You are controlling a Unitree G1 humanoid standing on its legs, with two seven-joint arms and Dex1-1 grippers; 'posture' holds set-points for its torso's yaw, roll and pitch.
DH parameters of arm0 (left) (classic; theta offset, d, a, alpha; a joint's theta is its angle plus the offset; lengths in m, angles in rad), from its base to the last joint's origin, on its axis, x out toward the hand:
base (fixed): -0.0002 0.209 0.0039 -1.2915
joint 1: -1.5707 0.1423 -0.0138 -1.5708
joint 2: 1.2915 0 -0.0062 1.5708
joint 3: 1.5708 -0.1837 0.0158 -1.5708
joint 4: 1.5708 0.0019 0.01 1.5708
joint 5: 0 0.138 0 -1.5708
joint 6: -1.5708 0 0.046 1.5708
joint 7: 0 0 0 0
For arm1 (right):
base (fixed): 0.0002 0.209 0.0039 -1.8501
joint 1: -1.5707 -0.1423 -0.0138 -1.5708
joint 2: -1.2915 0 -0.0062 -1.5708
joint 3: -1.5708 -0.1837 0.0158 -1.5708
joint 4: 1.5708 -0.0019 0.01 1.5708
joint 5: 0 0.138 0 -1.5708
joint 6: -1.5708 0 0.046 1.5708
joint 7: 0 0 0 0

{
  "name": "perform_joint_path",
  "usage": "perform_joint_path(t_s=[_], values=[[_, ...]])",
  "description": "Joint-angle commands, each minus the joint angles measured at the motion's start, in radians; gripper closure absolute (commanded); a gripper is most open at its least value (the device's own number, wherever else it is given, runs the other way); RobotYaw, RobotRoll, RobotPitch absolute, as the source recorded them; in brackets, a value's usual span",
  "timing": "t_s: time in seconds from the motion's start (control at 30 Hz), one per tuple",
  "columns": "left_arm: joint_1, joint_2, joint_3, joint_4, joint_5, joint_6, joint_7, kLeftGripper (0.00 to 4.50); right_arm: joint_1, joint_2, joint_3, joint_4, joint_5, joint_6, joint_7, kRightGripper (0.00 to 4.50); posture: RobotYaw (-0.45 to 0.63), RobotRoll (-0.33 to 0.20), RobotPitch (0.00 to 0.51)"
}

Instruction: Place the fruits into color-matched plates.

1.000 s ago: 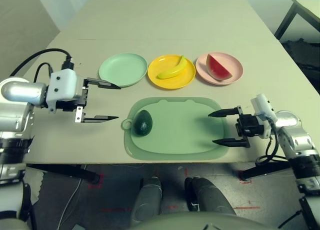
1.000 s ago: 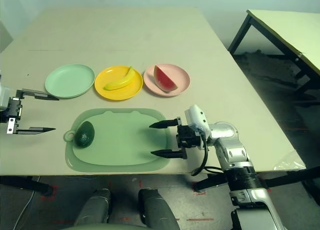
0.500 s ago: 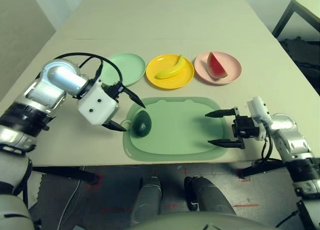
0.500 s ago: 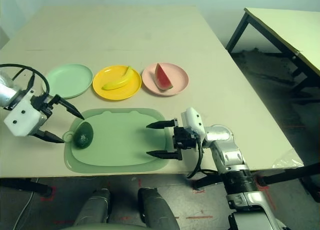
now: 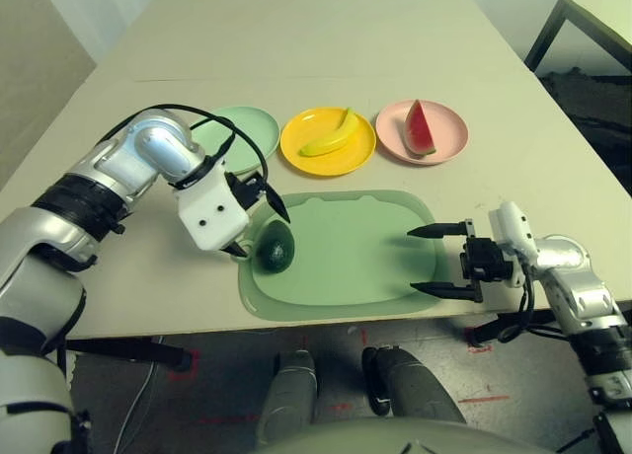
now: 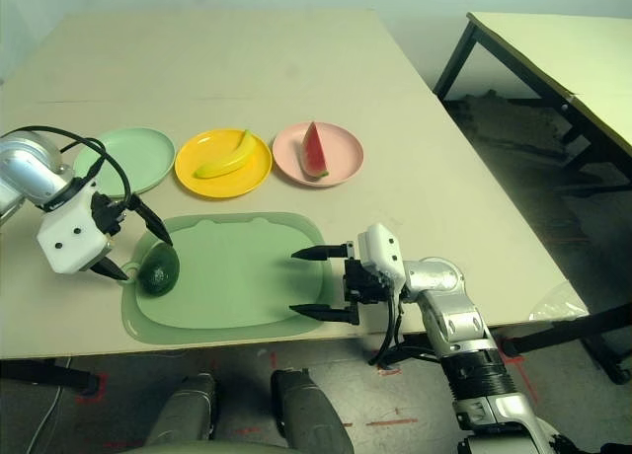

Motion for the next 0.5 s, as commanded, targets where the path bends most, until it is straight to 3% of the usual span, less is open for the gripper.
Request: perform_joint_path(t_s=[0.03,0.5], values=[[0.01,-0.006,-0.017,-0.004,-0.012,0.005,-0.008,0.0,0.002,-0.011,-0.006,-0.012,-0.003,-0.008,-0.003,0.03,-0.1,0.0,0.109],[0.061,-0.075,0.025,0.041,-0.003,0.033,-0.008,0.0,-0.003,-0.028,-0.012,-0.022,0.005,-0.002,-0.005,0.03,-0.1,0.0,0.103]])
